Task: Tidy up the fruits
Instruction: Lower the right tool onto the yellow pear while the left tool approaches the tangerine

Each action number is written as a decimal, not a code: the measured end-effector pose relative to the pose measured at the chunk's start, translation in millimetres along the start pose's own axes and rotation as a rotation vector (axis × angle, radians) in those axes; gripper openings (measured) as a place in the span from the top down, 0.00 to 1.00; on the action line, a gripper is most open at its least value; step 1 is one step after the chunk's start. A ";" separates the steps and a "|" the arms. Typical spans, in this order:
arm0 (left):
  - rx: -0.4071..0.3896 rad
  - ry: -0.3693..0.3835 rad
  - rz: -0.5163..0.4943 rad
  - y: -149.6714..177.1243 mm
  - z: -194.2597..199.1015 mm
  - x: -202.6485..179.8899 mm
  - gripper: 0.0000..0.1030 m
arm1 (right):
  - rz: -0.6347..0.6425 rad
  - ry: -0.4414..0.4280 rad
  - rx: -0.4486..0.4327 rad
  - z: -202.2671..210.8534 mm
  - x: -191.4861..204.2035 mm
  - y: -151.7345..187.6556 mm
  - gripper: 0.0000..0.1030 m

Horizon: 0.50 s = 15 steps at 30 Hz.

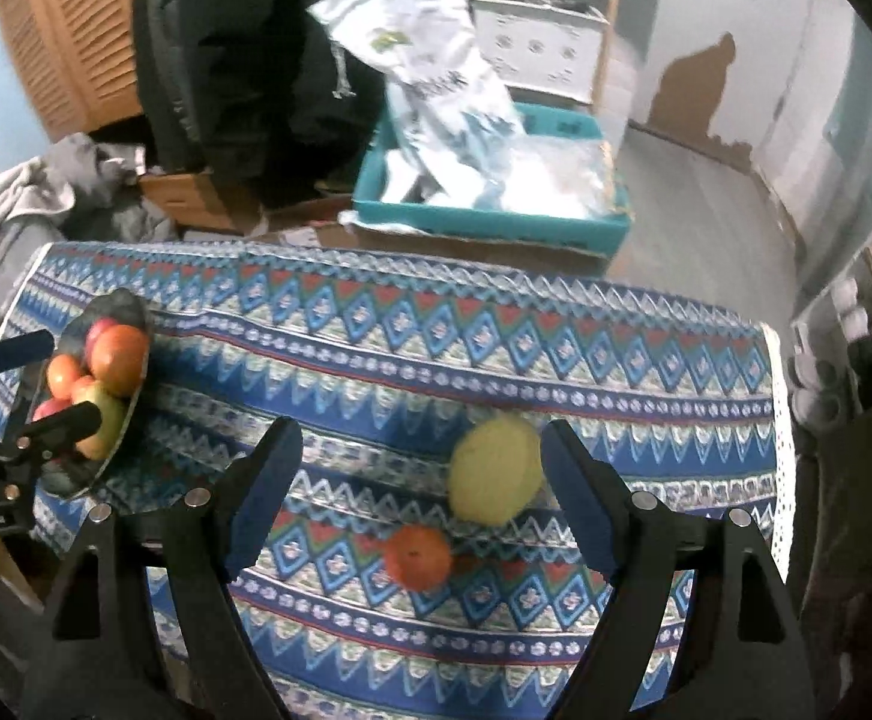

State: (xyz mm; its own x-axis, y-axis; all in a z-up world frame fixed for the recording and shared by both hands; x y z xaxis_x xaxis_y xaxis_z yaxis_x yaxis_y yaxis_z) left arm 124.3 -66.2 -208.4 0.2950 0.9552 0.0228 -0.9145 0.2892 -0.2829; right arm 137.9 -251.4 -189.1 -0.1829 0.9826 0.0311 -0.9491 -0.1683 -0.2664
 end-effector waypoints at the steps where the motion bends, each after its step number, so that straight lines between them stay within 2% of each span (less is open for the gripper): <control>1: 0.002 0.004 -0.002 -2.2 -2.5 -2.4 0.23 | -0.009 0.001 0.007 -3.5 -6.0 1.2 0.20; 15: 0.058 0.011 -0.004 -20.3 -47.3 -15.7 0.23 | -0.093 -0.029 0.143 -72.0 -44.7 13.7 0.20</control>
State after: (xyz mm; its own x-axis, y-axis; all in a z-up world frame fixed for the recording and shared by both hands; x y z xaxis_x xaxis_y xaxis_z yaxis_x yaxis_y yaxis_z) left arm 151.3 -90.0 -248.4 0.3018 0.9533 0.0130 -0.9275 0.2968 -0.2272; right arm 151.6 -292.0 -263.5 -0.0982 0.9921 0.0777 -0.9886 -0.0883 -0.1216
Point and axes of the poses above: each gripper's, at about its wrist camera, not at the fingertips, and z roughly against the way its jaws point, x to its left, y to its underside, the point moved 7 cm from there along -z, roughly the way its jaws point, and after that the axes turned 13 degrees about x, right-handed, at the moved point
